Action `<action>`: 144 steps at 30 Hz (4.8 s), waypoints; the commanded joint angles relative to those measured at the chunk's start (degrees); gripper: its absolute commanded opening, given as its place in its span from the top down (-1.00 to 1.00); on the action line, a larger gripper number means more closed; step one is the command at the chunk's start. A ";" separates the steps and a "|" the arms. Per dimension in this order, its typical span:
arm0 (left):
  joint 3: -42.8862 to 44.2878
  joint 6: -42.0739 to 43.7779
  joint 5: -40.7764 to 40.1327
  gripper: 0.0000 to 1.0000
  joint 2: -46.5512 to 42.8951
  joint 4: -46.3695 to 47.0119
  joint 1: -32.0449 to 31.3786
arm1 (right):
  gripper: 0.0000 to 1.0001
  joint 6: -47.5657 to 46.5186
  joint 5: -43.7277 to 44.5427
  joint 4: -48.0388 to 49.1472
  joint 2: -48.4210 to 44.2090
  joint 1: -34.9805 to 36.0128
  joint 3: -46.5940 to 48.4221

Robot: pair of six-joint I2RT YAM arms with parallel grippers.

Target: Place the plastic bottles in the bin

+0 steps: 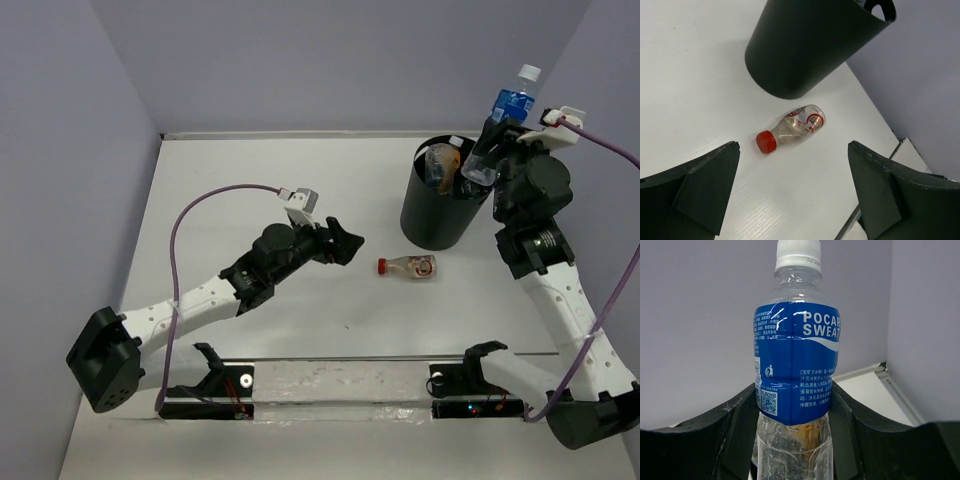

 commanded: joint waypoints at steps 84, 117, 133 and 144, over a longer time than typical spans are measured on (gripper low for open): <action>33.04 38.12 -0.74 -0.86 44.30 -6.94 -14.00 | -0.74 14.94 -31.87 -9.66 -16.40 -11.44 -17.47; 17.33 23.11 -5.14 0.64 30.79 -0.80 -14.70 | -0.81 26.00 -41.45 -29.35 -33.64 -11.44 -24.75; 14.94 22.22 -4.17 0.64 19.08 4.74 -21.12 | -0.99 34.54 -57.45 -16.45 -28.10 -11.44 -36.54; 15.64 22.13 -5.30 0.64 19.52 5.45 -22.18 | -0.61 35.94 -59.21 -13.45 -26.87 -11.44 -37.33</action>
